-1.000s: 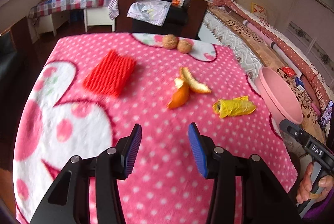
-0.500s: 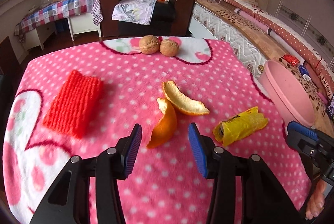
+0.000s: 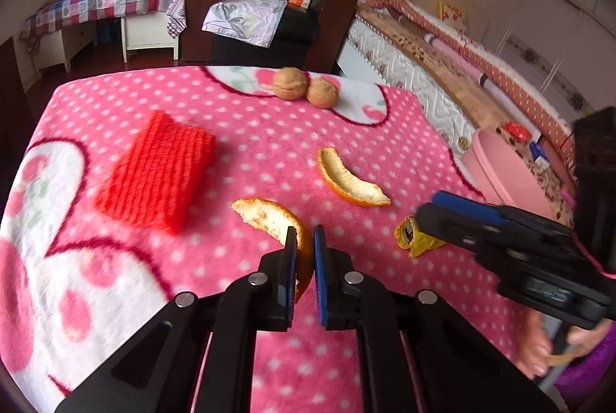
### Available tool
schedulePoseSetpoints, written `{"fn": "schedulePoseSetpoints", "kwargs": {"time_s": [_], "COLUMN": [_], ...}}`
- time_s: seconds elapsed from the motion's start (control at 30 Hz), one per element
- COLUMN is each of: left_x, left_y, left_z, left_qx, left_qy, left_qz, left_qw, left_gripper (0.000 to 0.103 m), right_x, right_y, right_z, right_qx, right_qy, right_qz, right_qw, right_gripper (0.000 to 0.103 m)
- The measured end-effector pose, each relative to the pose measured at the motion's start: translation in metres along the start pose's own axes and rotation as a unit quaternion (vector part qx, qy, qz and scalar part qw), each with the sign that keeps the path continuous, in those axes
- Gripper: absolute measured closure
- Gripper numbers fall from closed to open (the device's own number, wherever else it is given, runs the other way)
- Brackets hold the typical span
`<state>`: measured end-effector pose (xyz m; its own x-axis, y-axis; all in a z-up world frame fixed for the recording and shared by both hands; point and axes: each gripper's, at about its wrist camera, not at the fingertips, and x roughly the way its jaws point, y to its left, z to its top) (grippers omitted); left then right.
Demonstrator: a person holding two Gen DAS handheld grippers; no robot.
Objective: Collect trash
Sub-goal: 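Grasp an orange peel with the left tool while the right tool grasps another orange peel, then carry both orange peels in the tools over the pink bucket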
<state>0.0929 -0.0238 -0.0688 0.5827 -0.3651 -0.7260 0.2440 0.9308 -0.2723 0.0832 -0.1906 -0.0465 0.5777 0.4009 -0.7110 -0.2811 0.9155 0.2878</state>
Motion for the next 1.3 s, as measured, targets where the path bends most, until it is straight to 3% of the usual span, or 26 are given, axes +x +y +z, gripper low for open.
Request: {"fn": "schedulePoseSetpoints", "kwargs": {"time_s": [0.4,0.67,0.87,1.3], "left_x": [-0.006,-0.007,-0.011,-0.025], "left_y": [0.014,0.014,0.009,-0.028], "left_z": [-0.008,-0.01,-0.012,-0.01], "left_qx": [-0.028,-0.031,-0.027,-0.001], "left_qy": [0.006,0.007,0.006,-0.003], "left_qz": [-0.033,-0.034,-0.032,-0.034], "left_qw": [0.9991,0.9989,0.9991,0.9994], "left_gripper": [0.096,0.096,0.095,0.095], "right_x": [0.048,0.055,0.044,-0.021], "right_y": [0.011,0.023,0.021,0.014], "right_z": [0.016,0.013,0.009,-0.009], "right_qx": [-0.032,-0.053,-0.041,-0.007], "right_qy": [0.053,0.043,0.038,-0.01], "right_qz": [-0.031,-0.057,-0.052,-0.025], "right_qw": [0.998,0.996,0.997,1.0], "right_gripper": [0.067,0.07,0.079,0.08]}}
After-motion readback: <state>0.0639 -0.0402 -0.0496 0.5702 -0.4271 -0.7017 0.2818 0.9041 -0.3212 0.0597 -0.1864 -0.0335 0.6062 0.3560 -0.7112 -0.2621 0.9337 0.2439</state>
